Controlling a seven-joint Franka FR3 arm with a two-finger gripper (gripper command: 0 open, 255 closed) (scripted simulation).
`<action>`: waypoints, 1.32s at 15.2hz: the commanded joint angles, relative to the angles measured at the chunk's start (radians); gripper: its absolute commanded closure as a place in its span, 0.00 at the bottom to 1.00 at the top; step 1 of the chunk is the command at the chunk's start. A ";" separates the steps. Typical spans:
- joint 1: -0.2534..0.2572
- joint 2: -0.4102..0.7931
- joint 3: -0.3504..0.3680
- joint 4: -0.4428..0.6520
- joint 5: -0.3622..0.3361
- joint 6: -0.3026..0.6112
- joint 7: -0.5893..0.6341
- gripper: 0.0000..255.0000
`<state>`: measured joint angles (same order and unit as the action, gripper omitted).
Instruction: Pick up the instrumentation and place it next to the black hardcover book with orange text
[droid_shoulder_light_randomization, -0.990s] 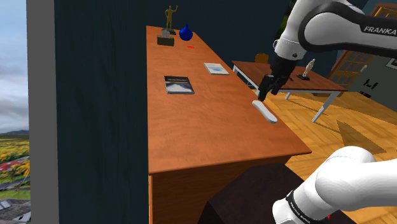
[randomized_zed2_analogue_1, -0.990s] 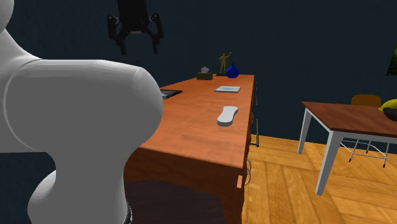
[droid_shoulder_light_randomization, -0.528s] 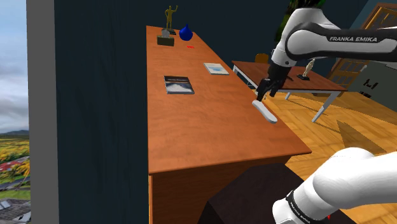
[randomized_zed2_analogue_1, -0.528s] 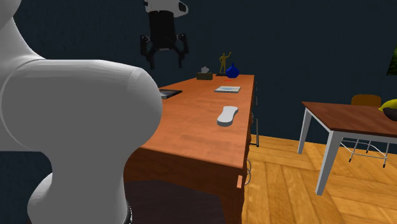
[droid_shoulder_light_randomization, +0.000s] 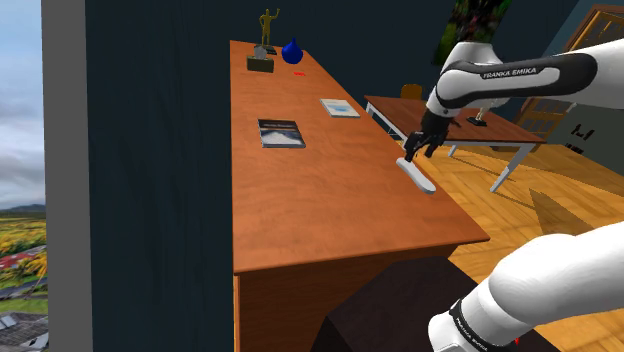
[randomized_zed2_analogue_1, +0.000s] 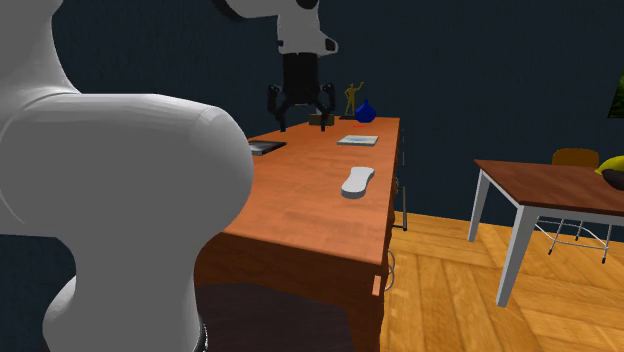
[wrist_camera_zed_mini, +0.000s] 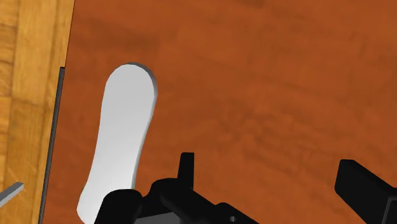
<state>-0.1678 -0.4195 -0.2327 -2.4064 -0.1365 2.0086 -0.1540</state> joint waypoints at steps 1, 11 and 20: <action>-0.012 0.060 -0.029 0.016 0.002 0.046 -0.017 0.00; -0.071 0.383 -0.165 0.161 0.100 0.217 -0.153 0.00; -0.085 0.493 -0.176 0.147 0.158 0.331 -0.200 0.00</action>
<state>-0.2503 0.0630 -0.4075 -2.2542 0.0155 2.3246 -0.3464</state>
